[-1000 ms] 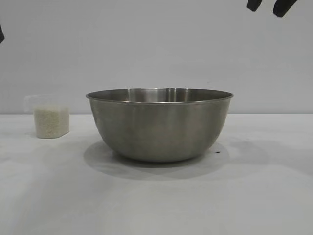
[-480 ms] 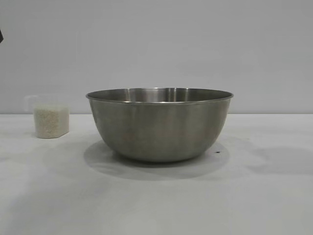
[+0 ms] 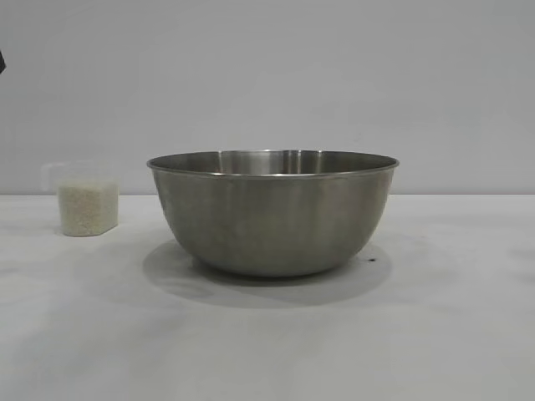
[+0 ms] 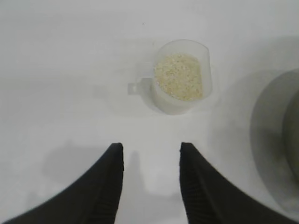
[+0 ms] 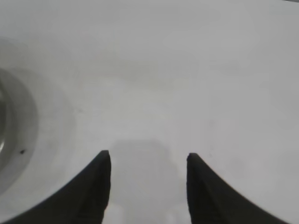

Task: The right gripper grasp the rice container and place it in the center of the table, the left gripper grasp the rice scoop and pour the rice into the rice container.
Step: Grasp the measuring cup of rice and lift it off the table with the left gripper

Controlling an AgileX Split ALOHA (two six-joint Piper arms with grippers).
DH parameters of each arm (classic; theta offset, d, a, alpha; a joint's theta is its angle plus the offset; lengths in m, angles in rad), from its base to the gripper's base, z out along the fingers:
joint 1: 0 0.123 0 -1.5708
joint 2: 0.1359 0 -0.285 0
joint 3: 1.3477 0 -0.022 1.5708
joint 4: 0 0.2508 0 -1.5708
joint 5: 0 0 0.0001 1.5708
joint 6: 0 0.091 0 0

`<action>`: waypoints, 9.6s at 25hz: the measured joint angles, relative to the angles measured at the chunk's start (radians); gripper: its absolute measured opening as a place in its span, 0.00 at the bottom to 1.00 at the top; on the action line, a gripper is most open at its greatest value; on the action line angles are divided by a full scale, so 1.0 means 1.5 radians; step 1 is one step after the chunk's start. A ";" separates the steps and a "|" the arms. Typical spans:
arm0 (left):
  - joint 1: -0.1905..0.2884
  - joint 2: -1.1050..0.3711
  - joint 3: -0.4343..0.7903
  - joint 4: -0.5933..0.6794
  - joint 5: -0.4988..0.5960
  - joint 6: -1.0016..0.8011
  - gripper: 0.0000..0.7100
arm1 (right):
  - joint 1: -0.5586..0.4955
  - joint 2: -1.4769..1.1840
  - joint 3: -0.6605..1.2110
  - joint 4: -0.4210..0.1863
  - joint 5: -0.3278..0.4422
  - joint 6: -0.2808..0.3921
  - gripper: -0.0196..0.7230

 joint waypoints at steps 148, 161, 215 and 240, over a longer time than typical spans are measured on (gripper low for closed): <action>0.000 -0.014 0.096 0.241 -0.331 -0.282 0.34 | 0.000 -0.918 0.460 0.030 0.162 0.000 0.46; 0.000 -0.014 0.233 0.218 -0.542 -0.334 0.34 | 0.000 -0.918 0.460 0.030 0.162 0.000 0.46; 0.000 0.368 0.312 0.122 -1.011 -0.136 0.34 | 0.000 -0.918 0.460 0.030 0.162 0.000 0.46; 0.000 0.510 0.136 0.141 -1.011 -0.174 0.34 | 0.000 -0.918 0.460 0.030 0.162 0.000 0.46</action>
